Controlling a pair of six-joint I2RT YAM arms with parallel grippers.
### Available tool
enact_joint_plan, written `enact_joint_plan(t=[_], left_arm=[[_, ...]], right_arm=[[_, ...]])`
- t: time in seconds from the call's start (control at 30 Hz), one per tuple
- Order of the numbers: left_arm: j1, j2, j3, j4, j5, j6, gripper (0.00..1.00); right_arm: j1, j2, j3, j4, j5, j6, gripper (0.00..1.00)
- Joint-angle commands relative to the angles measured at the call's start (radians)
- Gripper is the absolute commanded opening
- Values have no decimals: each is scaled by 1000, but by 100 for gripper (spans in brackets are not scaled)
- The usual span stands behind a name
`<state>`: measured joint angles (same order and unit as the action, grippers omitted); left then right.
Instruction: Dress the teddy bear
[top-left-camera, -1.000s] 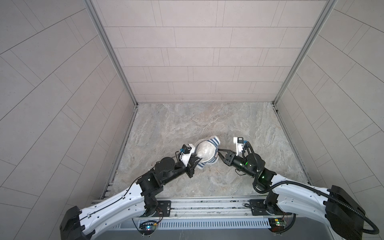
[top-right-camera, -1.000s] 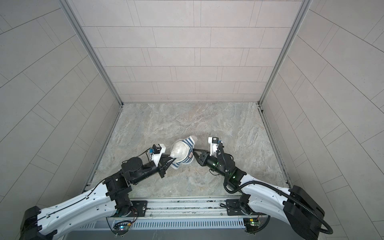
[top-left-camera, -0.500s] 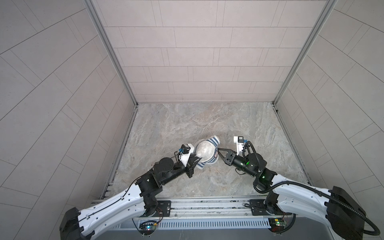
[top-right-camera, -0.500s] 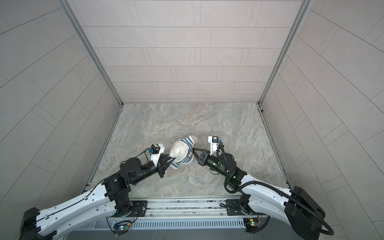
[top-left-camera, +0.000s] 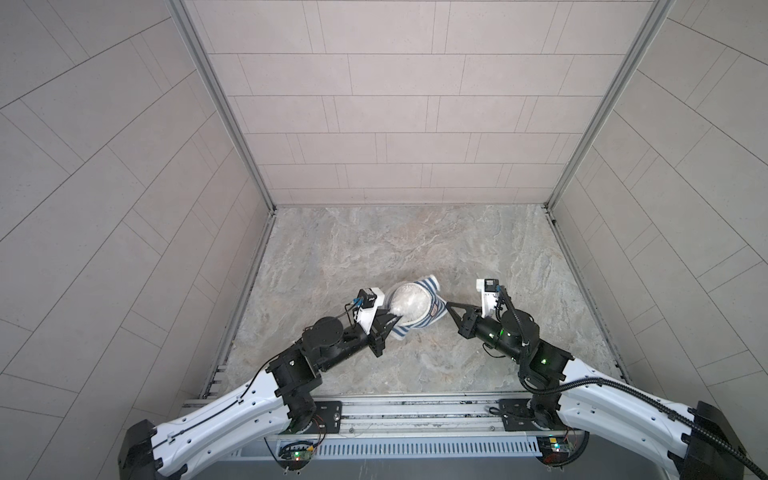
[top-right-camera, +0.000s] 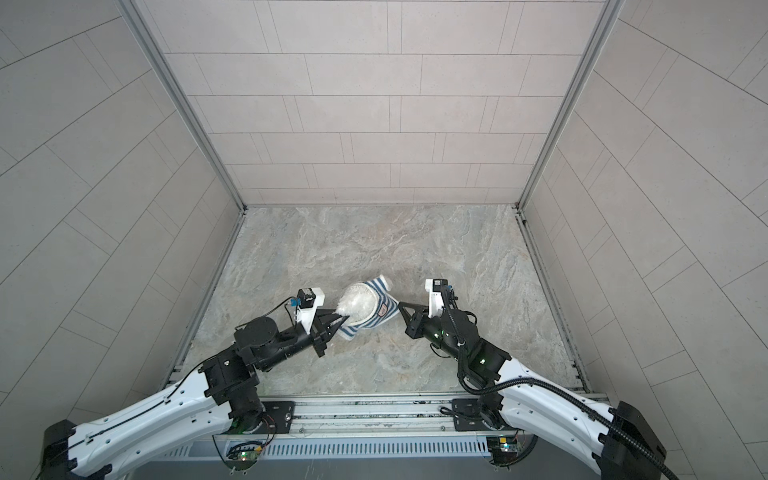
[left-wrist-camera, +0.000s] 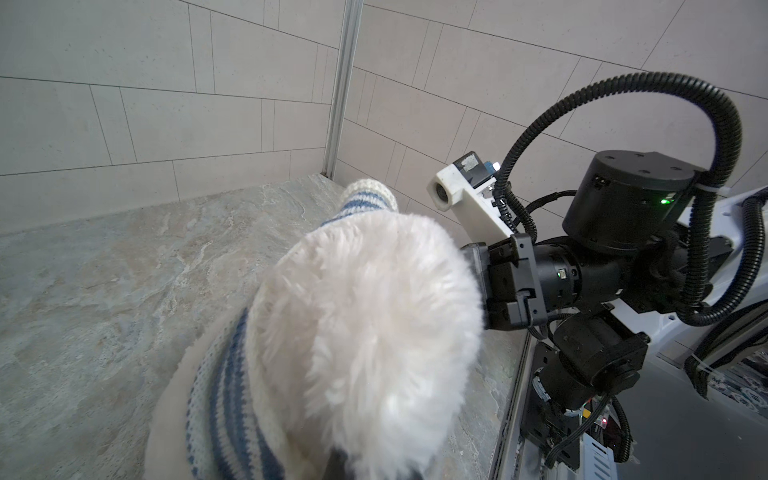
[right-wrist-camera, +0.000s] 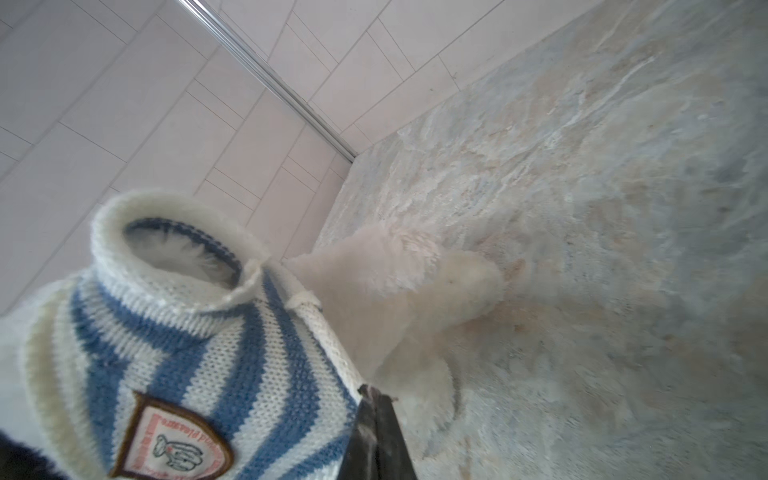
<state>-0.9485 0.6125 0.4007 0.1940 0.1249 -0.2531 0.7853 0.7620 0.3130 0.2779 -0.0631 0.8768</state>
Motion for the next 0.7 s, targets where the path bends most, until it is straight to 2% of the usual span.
enact_joint_plan(t=[0.0, 0.13, 0.23, 0.4, 0.67], left_arm=[[5, 2, 5, 92, 45, -96, 0], [5, 33, -26, 192, 20, -246, 0], [5, -1, -16, 192, -9, -289, 0], [4, -74, 23, 130, -14, -263, 0], [5, -138, 54, 61, 129, -150, 0]], right_arm=[[-3, 49, 27, -168, 106, -111, 0], [-3, 158, 58, -162, 127, -167, 0], [-3, 219, 78, -192, 172, -208, 0], [-4, 282, 86, -209, 218, -243, 0], [-4, 417, 72, -132, 238, -229, 0]])
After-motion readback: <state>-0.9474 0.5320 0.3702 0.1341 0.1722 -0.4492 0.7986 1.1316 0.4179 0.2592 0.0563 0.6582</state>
